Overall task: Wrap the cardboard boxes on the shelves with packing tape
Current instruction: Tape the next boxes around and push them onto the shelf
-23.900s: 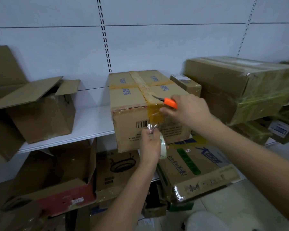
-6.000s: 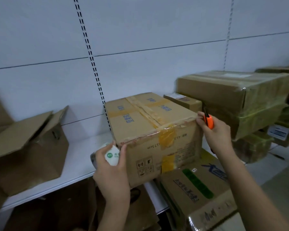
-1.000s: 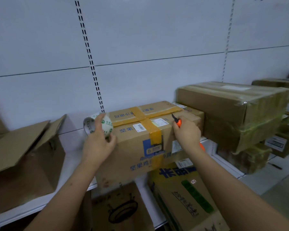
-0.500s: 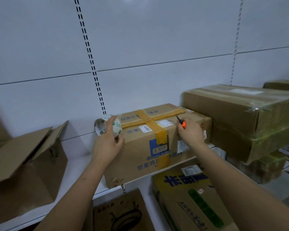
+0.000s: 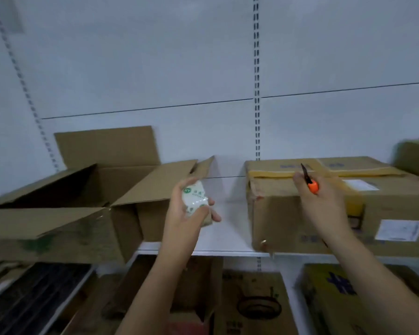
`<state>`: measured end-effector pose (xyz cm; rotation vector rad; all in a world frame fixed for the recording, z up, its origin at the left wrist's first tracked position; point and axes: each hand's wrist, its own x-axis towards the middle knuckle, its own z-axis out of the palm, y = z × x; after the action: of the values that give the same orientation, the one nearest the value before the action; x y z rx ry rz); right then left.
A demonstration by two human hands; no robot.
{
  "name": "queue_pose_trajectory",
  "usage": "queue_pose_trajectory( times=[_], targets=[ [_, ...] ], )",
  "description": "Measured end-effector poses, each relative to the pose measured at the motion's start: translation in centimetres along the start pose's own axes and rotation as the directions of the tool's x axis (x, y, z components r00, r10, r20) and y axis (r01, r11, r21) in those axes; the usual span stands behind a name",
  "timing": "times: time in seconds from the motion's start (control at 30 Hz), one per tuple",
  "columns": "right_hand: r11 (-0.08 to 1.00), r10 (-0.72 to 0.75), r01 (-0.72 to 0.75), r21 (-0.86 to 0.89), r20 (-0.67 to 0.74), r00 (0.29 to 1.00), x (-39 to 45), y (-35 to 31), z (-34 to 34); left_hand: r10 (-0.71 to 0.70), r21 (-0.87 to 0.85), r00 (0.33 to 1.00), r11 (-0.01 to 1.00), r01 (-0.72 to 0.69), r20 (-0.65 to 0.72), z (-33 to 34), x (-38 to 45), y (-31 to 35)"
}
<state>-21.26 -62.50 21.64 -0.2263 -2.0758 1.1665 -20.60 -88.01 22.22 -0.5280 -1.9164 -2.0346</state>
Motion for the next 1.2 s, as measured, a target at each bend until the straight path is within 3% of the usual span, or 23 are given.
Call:
queue_pose_trajectory(
  times=[0.17,0.33,0.43,0.53,0.63,0.8,0.87,0.97,1.2],
  targets=[
    [0.969,-0.058,0.01,0.246,0.189,0.98,-4.4,-5.1,10.3,0.003,0.154,0.965,0.987,0.038,-0.261,-9.0,-4.8,-0.7],
    [0.962,0.047,-0.14,0.233,0.363,0.931,-6.6,-7.5,19.0,0.001,0.174,0.88,0.98,0.093,-0.475,-16.4,-5.5,-2.2],
    [0.944,0.067,-0.19,0.27,0.406,0.912,-6.8,-10.1,22.4,0.001,0.279,0.93,0.954,0.109,-0.369,-19.9,-4.8,-3.3],
    [0.921,-0.069,-0.073,0.382,0.347,0.935,-6.8,-13.7,24.7,0.048,0.434,0.996,0.901,-0.011,-0.075,-21.5,-3.5,-3.9],
    [0.904,-0.165,-0.001,0.428,0.35,0.922,-6.0,-16.2,26.4,0.031,0.495,0.989,0.863,-0.101,0.148,-22.0,-0.7,-4.0],
    [0.971,-0.195,0.101,0.219,0.47,0.861,-2.9,-14.5,28.9,0.018,0.387,0.976,0.916,-0.103,0.218,-21.9,4.0,-5.0],
    [0.98,-0.121,0.184,-0.081,0.496,0.86,-1.8,-12.6,29.2,0.014,0.357,0.982,0.93,-0.083,0.191,-21.5,4.9,-5.3],
    [0.809,0.02,0.279,-0.517,0.499,0.866,-1.3,-10.1,29.2,0.022,0.331,0.99,0.941,-0.068,0.142,-21.3,5.4,-5.4],
    [0.568,0.005,0.395,-0.722,0.483,0.875,-2.8,-10.9,22.6,0.026,0.173,0.999,0.984,-0.03,0.024,-20.4,6.0,-5.2]
  ],
)
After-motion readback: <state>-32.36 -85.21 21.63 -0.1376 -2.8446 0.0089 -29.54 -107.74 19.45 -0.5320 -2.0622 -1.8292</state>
